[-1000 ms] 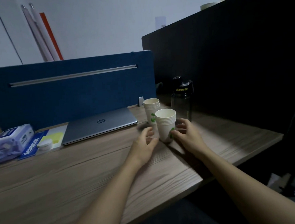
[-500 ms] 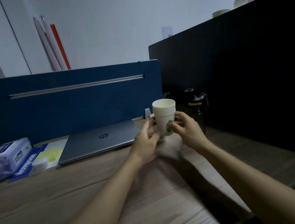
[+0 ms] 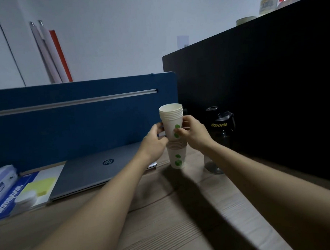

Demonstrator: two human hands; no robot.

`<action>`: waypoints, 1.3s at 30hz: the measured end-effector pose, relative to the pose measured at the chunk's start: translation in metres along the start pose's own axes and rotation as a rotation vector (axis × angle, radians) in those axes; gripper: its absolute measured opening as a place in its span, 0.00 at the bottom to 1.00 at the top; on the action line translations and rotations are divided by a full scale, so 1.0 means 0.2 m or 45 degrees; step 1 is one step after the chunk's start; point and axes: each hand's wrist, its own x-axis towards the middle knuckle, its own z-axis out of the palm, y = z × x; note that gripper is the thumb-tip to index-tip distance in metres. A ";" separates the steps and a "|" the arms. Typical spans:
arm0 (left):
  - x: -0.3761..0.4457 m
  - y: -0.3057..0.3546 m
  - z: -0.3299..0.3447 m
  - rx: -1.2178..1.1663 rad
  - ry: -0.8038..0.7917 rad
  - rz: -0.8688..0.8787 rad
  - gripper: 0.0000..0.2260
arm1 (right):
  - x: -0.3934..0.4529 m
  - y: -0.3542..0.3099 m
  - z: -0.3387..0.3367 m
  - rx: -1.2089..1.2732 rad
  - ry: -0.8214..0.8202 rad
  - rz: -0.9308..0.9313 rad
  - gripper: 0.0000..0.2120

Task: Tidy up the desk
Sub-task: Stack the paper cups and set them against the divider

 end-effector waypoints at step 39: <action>-0.07 -0.64 -0.21 1.104 0.081 0.193 0.19 | 0.25 0.50 0.66 -0.192 -0.016 0.242 0.15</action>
